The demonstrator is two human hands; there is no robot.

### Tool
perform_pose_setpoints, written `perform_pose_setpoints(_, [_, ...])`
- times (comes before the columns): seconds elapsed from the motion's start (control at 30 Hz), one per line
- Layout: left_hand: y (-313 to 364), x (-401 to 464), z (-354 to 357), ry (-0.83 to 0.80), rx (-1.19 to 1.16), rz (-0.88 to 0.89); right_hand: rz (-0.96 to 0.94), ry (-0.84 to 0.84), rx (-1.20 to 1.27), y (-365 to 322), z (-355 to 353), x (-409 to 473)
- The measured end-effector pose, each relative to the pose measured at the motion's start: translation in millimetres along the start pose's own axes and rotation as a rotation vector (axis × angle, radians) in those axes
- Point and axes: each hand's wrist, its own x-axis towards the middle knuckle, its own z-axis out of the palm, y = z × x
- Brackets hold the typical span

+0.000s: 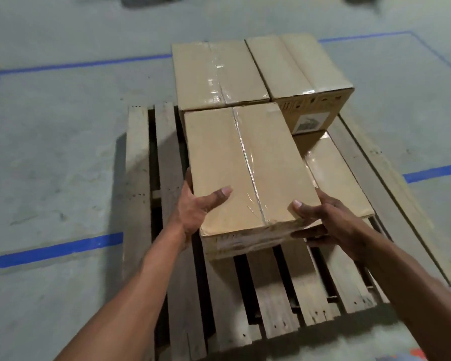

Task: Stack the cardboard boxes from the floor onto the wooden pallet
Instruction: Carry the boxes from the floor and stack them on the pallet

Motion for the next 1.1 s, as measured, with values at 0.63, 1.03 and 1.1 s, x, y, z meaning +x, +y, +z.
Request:
perform_pose_setpoints(0.63, [-91.5, -72.9, -15.5, 0.052, 0.215, 0.047, -0.353, 0.093, -0.397, 85.2, -12.8, 19.4])
perform_pose_setpoints(1.03, [-110.8, -66.7, 17.4, 0.328, 0.768, 0.137, -0.373, 0.307, -0.782, 104.9, -2.8, 59.5])
perform_pose_setpoints(1.1, [-111.9, -63.6, 15.6, 0.340, 0.784, 0.122, -0.394, 0.353, -0.850, 109.4, -2.2, 63.2])
